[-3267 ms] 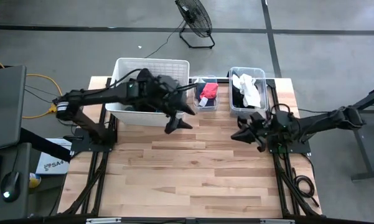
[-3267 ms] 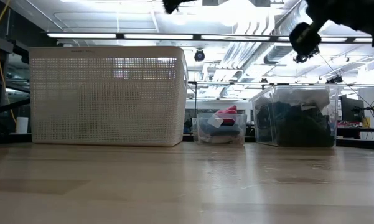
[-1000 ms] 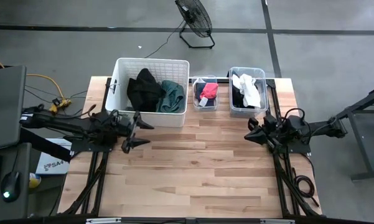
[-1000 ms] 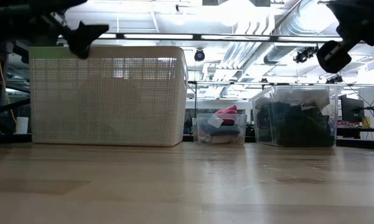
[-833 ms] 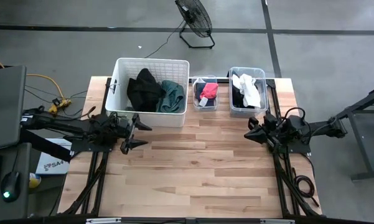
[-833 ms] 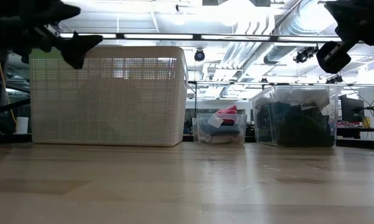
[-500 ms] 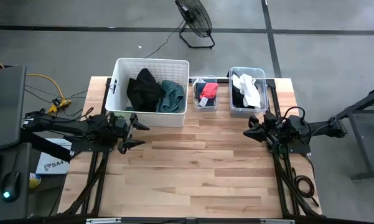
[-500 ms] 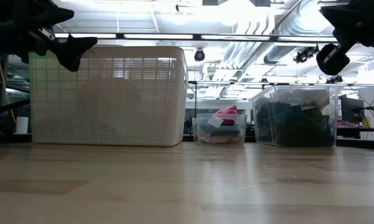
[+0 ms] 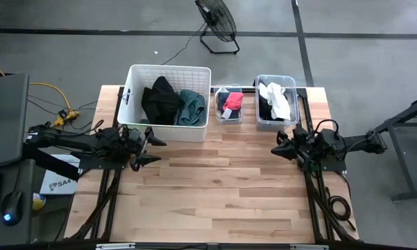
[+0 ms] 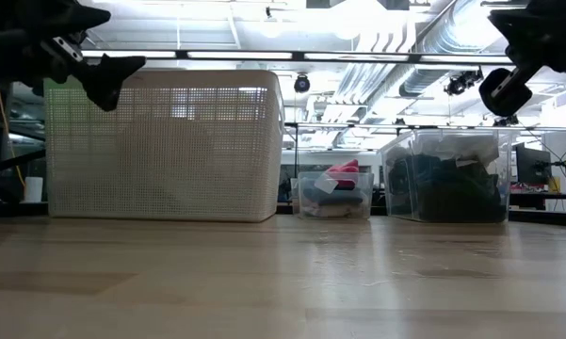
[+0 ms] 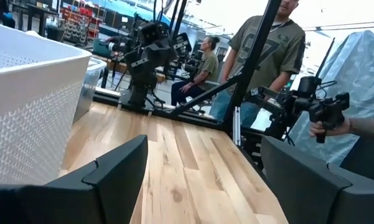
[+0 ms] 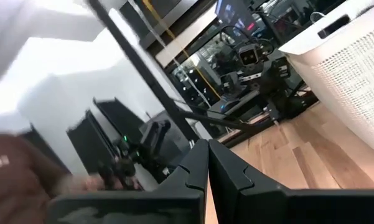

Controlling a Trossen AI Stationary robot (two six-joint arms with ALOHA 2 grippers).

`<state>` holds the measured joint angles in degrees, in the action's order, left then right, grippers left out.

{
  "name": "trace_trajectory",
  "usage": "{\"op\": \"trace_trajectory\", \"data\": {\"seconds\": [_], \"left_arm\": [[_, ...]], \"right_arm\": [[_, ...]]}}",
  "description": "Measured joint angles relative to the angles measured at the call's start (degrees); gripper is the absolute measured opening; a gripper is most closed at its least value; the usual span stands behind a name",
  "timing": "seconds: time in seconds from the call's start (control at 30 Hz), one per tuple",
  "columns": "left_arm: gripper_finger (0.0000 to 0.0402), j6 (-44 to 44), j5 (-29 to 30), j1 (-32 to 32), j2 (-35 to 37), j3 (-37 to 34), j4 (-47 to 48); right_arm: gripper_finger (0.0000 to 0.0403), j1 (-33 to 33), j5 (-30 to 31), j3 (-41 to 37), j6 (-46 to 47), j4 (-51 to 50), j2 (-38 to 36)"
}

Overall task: Pick & Place Cloths
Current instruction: Return to Home Position

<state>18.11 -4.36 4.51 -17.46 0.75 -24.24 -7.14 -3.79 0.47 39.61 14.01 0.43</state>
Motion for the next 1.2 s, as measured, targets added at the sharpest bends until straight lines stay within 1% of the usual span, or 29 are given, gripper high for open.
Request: {"op": "trace_trajectory", "data": {"seconds": [0.1, 0.17, 0.33, 0.43, 0.7, 1.2], "left_arm": [[0.0305, 0.3, 0.0, 0.0, 0.0, 0.0, 0.5], [0.0305, 0.2, 0.0, 0.0, 0.0, 0.0, 0.9], [0.0305, 0.2, 0.0, 0.0, 0.0, -0.1, 1.8], [0.0305, 0.2, 0.0, 0.0, 0.0, -0.1, 2.4], [0.0305, 0.2, 0.0, 0.0, 0.0, -0.1, 6.1], [0.0305, 0.2, 0.0, 0.0, 0.0, -0.1, 16.9]], "right_arm": [[0.0004, 0.0, -2.0, 0.0, -5.7, -1.3, 0.0], [0.0004, 0.0, -2.8, 0.0, -9.0, -4.2, 0.0], [0.0004, 0.0, -5.2, 0.0, -12.7, -11.0, 0.0], [0.0004, 0.0, -6.3, 0.0, -14.0, -11.3, 0.2], [0.0004, 0.0, -6.2, 0.0, -14.4, -11.4, 0.3], [0.0004, 0.0, -6.2, 0.0, -14.4, -11.5, 0.3]]}}
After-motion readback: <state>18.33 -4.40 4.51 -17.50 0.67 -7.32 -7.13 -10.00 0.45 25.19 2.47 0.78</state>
